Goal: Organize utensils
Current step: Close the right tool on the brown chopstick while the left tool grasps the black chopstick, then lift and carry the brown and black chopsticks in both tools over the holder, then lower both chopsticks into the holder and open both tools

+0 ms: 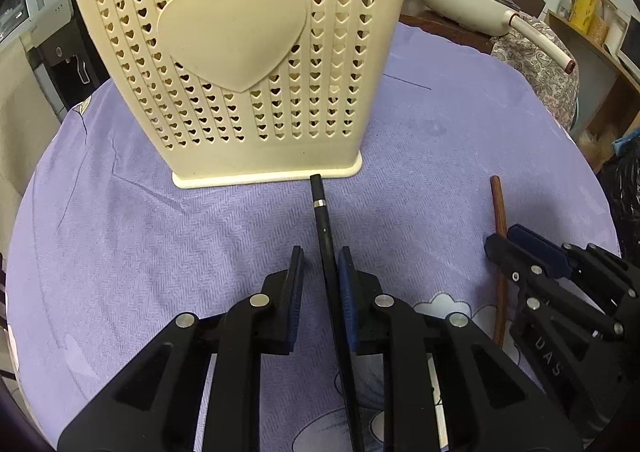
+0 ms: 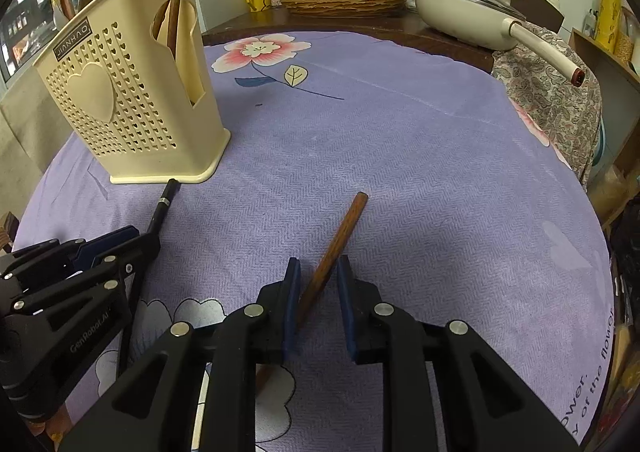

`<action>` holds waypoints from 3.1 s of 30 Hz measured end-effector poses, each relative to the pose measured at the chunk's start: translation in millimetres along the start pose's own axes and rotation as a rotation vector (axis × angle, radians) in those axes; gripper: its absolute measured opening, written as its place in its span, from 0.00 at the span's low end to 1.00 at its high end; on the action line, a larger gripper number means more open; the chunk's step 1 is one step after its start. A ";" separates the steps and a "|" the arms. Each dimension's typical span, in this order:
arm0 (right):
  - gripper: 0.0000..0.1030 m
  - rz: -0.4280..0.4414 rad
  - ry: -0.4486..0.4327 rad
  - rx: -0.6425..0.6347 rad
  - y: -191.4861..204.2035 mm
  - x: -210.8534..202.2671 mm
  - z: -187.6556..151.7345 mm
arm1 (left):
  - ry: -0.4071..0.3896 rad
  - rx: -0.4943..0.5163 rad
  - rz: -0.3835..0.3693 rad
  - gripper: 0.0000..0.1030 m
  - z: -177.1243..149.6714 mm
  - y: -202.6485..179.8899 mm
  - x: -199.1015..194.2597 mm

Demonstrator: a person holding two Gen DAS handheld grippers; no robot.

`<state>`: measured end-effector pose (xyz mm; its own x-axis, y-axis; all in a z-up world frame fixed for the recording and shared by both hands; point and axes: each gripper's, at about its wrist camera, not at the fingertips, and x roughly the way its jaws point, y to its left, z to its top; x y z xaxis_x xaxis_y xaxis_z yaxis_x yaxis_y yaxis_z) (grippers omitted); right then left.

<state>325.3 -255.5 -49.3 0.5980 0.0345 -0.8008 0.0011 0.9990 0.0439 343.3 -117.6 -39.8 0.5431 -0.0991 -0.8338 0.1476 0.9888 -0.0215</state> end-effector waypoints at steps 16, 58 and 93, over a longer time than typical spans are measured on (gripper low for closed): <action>0.14 -0.015 -0.012 0.016 5.8 -1.9 -3.4 | -0.009 -0.001 0.010 0.14 6.1 -1.3 4.8; 0.07 0.113 -0.046 0.050 4.9 -18.1 -6.4 | -0.010 -0.087 -0.119 0.07 -11.1 24.9 -35.5; 0.07 0.284 -0.370 -0.187 31.6 -200.6 -18.7 | -0.333 -0.027 -0.271 0.07 -37.4 64.3 -229.7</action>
<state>190.4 -230.4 101.6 0.7979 0.3281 -0.5056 -0.3266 0.9404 0.0949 197.1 -27.0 129.7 0.7255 -0.3820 -0.5724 0.3021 0.9242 -0.2338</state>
